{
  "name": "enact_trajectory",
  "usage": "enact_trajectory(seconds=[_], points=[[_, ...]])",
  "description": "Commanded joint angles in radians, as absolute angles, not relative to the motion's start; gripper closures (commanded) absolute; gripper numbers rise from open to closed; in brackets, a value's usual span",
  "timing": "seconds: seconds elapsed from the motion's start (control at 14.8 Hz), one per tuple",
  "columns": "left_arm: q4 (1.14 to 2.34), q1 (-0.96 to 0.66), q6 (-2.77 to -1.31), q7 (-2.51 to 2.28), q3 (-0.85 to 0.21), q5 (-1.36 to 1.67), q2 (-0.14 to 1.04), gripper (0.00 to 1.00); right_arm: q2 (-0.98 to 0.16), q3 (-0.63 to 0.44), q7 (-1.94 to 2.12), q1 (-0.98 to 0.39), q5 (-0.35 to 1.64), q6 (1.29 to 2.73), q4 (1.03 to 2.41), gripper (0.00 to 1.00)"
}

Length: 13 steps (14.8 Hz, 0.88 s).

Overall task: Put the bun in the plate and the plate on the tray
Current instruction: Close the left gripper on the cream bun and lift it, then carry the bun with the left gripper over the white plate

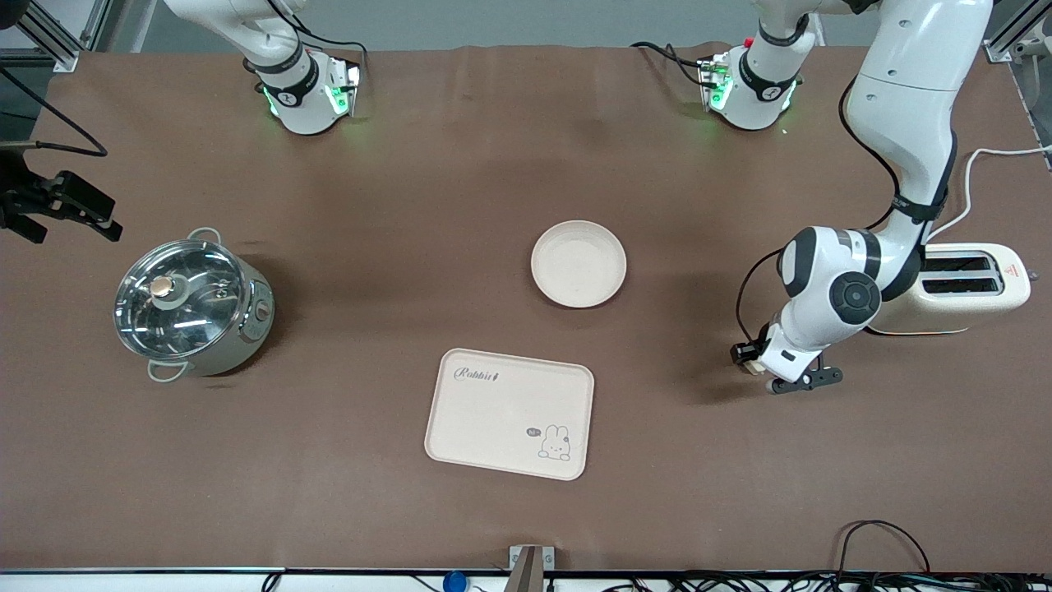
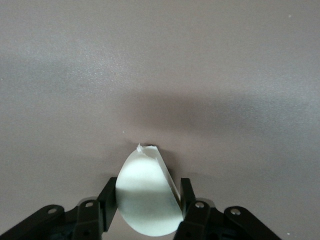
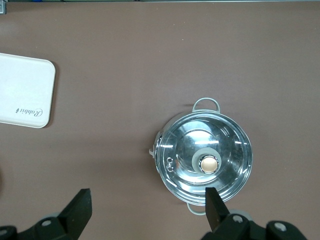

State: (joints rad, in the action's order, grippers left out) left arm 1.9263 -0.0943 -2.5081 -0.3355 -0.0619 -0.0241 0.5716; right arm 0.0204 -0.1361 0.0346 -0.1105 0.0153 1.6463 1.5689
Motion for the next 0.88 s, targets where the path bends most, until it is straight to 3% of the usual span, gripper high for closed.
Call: enact_trajectory(seconds=[0.0,0.54,0.81], points=[[1.927,-0.106,-2.522,-0.353,-0.061,-0.046,0.571,0.45,0.032,-0.141,0.018,-0.121,0.002,1.646,1.583,0.00],[1.896,-0.162,-2.502,-0.463,-0.061,-0.043,0.565,0.48,0.032,-0.141,0.018,-0.123,0.002,1.641,1.585,0.00],[1.813,-0.204,-2.318,-0.553,-0.072,-0.043,0.543,0.48,0.032,-0.141,0.018,-0.123,0.002,1.641,1.585,0.00]])
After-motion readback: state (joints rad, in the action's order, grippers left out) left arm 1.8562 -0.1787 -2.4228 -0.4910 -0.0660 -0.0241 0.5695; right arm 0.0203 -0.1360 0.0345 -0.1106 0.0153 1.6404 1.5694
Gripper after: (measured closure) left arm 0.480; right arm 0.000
